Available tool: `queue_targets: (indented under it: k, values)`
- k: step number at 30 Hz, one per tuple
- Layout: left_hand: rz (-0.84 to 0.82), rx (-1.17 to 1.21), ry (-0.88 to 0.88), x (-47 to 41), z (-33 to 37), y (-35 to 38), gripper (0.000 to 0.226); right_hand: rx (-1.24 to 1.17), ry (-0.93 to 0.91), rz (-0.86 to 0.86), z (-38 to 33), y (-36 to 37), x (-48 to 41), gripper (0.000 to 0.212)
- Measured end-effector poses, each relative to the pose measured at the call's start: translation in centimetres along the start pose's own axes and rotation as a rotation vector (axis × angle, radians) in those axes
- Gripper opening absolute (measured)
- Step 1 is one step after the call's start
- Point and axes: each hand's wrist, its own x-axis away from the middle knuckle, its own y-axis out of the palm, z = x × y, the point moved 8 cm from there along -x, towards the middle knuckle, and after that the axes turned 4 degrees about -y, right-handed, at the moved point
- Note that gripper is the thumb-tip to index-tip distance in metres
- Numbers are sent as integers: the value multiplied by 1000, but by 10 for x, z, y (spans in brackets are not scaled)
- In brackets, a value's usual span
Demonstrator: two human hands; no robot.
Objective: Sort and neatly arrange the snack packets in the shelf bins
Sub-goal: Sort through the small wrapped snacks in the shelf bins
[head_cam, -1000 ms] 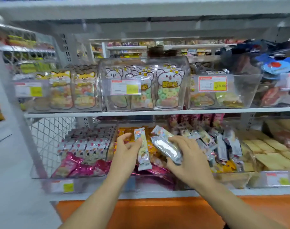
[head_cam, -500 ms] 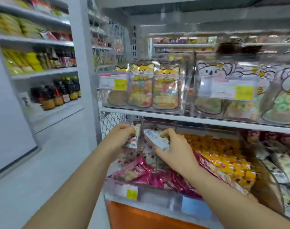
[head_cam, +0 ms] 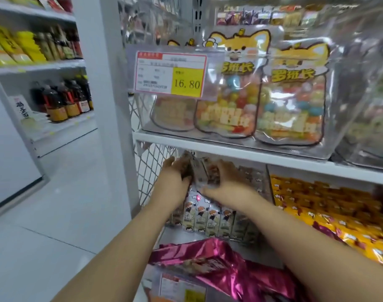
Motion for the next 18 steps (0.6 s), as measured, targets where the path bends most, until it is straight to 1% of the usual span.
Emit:
queue_targets:
  k: [2, 4, 6, 7, 8, 10, 14, 18]
  values:
    - [50, -63, 41, 11, 6, -5, 41, 78, -33, -22, -1, -1, 5, 49]
    - [98, -110, 72, 21, 12, -11, 37, 62, -47, -25, -6, 0, 6, 47]
    - [85, -133, 95, 29, 14, -11, 37, 29, -79, -101, -13, 9, 6, 56]
    - [72, -134, 95, 32, 13, -12, 39, 52, -105, -162, -15, 15, 7, 61]
    - [60, -127, 94, 35, 12, -13, 41, 85, -135, -208, -17, 18, 8, 63]
    - [36, -107, 97, 41, 13, -15, 44, 105, -161, -238, -18, 17, 15, 63]
    - [19, -104, 121, 55, 26, -21, 39, 123, -184, -173, -15, -9, 39, 61]
    - [3, -59, 171, 77, 64, -24, 32, 164, -264, -11, -11, -49, 91, 47]
